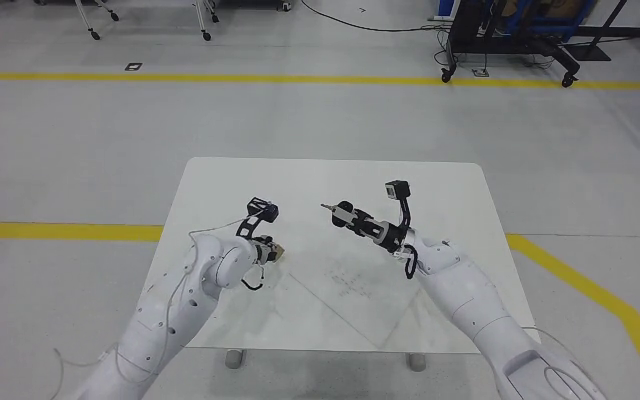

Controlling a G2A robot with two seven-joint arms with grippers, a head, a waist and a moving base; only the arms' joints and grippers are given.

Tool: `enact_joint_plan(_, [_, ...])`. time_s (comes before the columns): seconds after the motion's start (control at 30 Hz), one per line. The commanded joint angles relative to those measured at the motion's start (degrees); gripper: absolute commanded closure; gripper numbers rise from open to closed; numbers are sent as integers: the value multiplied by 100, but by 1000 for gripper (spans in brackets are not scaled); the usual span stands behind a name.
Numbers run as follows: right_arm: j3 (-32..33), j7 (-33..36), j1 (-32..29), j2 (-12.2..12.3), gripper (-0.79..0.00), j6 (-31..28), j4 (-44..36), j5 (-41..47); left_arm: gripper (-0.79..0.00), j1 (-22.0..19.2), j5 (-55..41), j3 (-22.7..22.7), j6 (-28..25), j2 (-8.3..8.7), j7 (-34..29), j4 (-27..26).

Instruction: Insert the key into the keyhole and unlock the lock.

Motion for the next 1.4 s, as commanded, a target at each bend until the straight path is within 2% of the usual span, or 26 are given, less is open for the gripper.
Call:
enact_joint_plan(0.0, [0, 0, 0, 0, 0, 0, 0, 0, 0, 76, -231, -163, -81, 8, 316, -22])
enact_joint_plan(0.27, [0, 0, 0, 0, 0, 0, 0, 0, 0, 408, -2226, -1165, -1081, 49, 1654, 371])
enact_joint_plan(0.3, [0, 0, 0, 0, 0, 0, 0, 0, 0, 422, -2179, -1194, -1198, 60, 1682, 391])
enact_joint_plan(0.6, [0, 0, 0, 0, 0, 0, 0, 0, 0, 422, -2179, -1194, -1198, 60, 1682, 391])
enact_joint_plan(0.63, [0, 0, 0, 0, 0, 0, 0, 0, 0, 436, -2242, -1192, -1232, 56, 1702, 380])
enact_joint_plan(0.67, [0, 0, 0, 0, 0, 0, 0, 0, 0, 473, -2723, -1230, -1455, 37, 1744, 407])
enact_joint_plan(0.77, [0, 0, 0, 0, 0, 0, 0, 0, 0, 245, -4519, -1379, -2032, -17, 1116, 1054])
enact_joint_plan(0.9, [0, 0, 0, 0, 0, 0, 0, 0, 0, -261, -5881, -1191, -2326, -127, 176, 1901])
enact_joint_plan(1.13, [112, -380, -90, -3, 0, 46, -342, 63, 0, -815, -7129, -701, -2481, -307, -1251, 2613])
enact_joint_plan(1.37, [30, -480, 41, -56, 0, 262, -409, -99, 0, -1141, -7624, -448, -2564, -444, -1569, 3138])
